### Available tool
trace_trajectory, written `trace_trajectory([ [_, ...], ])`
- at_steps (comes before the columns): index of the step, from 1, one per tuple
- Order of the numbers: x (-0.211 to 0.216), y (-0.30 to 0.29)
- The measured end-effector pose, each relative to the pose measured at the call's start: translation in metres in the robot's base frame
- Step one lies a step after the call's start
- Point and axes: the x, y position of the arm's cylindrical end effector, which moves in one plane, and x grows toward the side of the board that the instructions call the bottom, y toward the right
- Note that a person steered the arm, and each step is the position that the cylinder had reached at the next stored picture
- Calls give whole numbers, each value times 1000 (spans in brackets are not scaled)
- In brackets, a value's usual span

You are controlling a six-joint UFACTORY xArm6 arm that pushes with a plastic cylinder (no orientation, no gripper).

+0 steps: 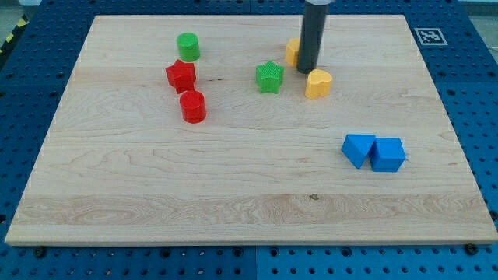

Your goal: Move the blue blocks vertically below the yellow heart

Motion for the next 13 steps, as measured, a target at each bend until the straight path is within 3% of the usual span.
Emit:
trace_trajectory([
  [5,179,134],
  [10,179,75],
  [13,157,41],
])
